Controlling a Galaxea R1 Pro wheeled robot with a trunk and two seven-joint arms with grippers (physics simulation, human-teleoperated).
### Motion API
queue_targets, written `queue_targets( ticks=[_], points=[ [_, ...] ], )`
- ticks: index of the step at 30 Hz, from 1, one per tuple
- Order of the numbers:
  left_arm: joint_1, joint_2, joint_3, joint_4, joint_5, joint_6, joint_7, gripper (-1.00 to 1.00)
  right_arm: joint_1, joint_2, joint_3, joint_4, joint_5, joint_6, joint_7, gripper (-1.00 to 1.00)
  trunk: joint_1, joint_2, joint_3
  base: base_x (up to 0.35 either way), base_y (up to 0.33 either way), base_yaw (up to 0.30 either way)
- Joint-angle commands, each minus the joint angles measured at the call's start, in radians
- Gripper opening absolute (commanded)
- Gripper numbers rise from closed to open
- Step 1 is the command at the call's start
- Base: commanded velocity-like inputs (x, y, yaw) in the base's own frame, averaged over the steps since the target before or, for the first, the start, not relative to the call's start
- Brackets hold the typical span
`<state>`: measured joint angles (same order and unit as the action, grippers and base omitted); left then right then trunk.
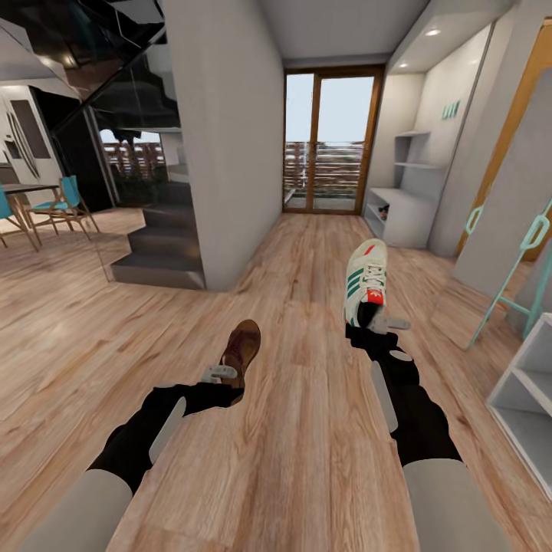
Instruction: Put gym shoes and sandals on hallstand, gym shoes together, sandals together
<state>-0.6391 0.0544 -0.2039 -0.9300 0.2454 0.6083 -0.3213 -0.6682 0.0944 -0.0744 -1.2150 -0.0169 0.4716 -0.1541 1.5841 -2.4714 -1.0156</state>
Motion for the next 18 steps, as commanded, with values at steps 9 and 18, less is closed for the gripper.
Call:
queue_targets(
  ticks=[9,18],
  points=[
    [-0.001,0.001,-0.003,-0.001,0.006,0.005,0.001,-1.00,-0.001,0.001,-0.001,-0.001,-0.002,0.005,-0.004,-1.00,0.000,0.000,-0.001,0.345,0.000,0.000],
    [-0.001,0.001,-0.003,-0.001,0.006,0.005,0.001,-1.00,-0.001,0.001,0.000,-0.001,-0.002,0.005,-0.004,-1.00,0.000,0.000,-0.001,0.345,0.000,-0.031]
  ],
)
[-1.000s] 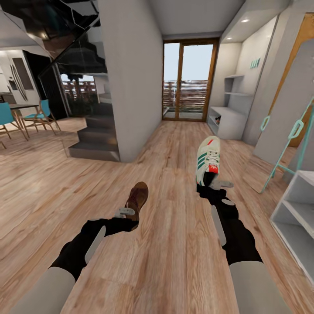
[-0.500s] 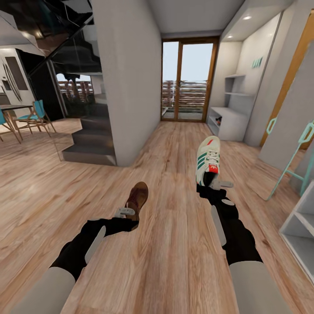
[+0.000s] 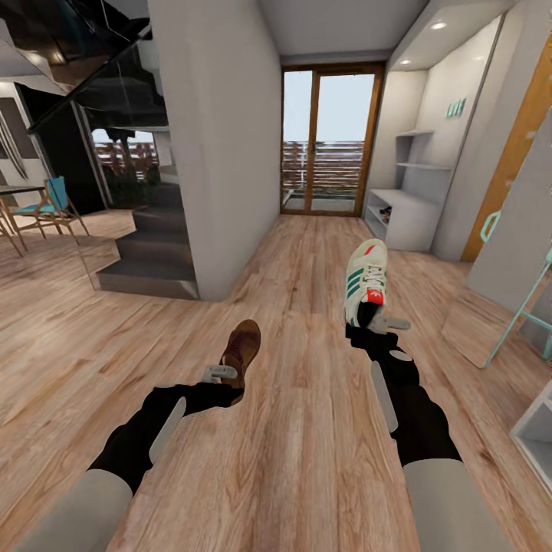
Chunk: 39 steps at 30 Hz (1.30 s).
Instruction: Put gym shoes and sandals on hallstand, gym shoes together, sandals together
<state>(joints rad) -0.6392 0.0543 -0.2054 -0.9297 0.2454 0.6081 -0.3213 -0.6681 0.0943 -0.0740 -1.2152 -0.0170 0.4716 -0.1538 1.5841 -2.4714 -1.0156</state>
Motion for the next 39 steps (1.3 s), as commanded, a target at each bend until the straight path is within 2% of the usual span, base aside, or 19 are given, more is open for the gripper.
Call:
queue_targets(
  ticks=[1,23,33,39],
  points=[
    [0.000,0.001,-0.002,-0.001,0.006,0.005,0.001,-1.00,-0.001,0.001,-0.001,-0.001,-0.002,0.005,-0.004,-1.00,0.000,0.000,-0.001,0.345,0.000,-0.093],
    [0.000,-0.001,-0.002,-0.001,0.006,0.005,0.001,-1.00,-0.001,0.001,-0.001,-0.001,-0.001,0.005,-0.004,-1.00,0.000,0.000,-0.001,0.345,0.000,-0.011],
    [0.000,-0.001,-0.002,-0.001,0.006,0.005,0.001,-1.00,-0.001,0.001,-0.001,-0.001,-0.001,0.005,-0.004,-1.00,0.000,0.000,-0.001,0.345,0.000,-0.249],
    [0.000,-0.001,-0.002,-0.001,0.006,0.005,0.001,-1.00,-0.001,0.001,-0.001,-0.001,-0.002,0.005,-0.004,-1.00,0.000,0.000,-0.001,0.346,0.000,-0.073]
  ],
)
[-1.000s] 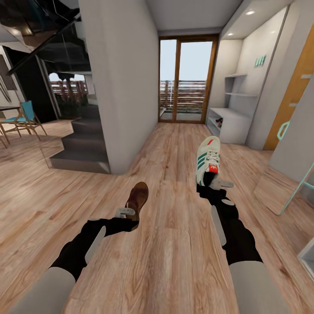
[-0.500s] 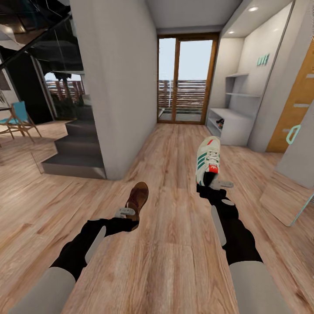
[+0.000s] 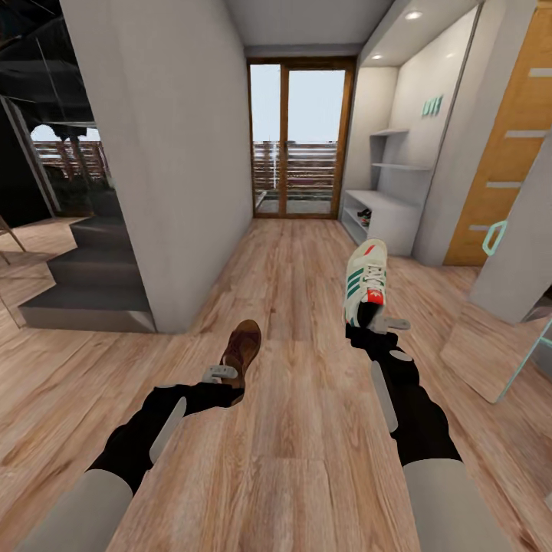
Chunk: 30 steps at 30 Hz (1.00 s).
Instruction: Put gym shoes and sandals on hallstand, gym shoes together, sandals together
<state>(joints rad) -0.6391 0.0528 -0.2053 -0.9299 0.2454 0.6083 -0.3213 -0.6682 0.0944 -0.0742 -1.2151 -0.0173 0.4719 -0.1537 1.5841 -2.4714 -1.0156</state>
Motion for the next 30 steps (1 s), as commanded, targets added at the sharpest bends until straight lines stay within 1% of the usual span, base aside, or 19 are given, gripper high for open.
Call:
queue_targets(
  ticks=[1,30],
  points=[
    [-0.001,0.001,-0.002,-0.001,0.006,0.005,0.001,-1.00,-0.001,0.001,-0.001,-0.001,-0.001,0.005,-0.004,-1.00,0.000,0.000,-0.001,0.346,0.000,-0.010],
    [-0.001,0.001,-0.002,-0.001,0.006,0.005,0.001,-1.00,-0.001,0.001,-0.001,-0.001,-0.001,0.005,-0.004,-1.00,0.000,0.000,-0.001,0.346,0.000,-0.001]
  ],
)
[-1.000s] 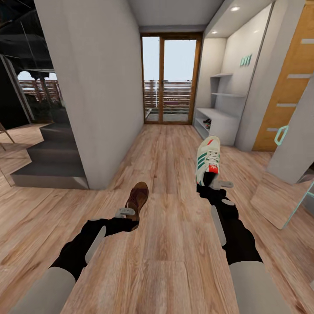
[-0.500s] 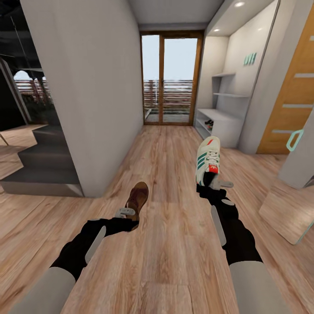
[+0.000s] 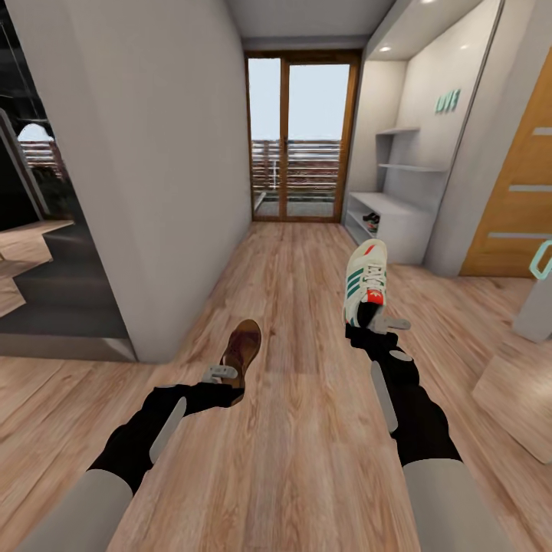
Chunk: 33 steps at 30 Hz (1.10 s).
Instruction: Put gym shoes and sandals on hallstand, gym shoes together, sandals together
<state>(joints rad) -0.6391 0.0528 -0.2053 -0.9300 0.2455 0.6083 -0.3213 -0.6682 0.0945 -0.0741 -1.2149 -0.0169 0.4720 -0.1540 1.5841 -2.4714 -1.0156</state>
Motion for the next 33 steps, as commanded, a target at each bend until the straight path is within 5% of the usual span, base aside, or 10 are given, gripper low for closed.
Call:
queue_targets(
  ticks=[1,33],
  points=[
    [-0.001,0.001,-0.002,-0.001,0.006,0.005,0.001,-1.00,-0.001,0.001,0.000,-0.001,-0.002,0.005,-0.004,-1.00,0.000,0.000,-0.001,0.346,0.000,0.000],
    [-0.001,0.001,-0.002,-0.001,0.006,0.005,0.001,-1.00,-0.001,0.001,-0.001,-0.002,-0.002,0.005,-0.004,-1.00,0.000,0.000,-0.001,0.346,0.000,0.000]
  ],
)
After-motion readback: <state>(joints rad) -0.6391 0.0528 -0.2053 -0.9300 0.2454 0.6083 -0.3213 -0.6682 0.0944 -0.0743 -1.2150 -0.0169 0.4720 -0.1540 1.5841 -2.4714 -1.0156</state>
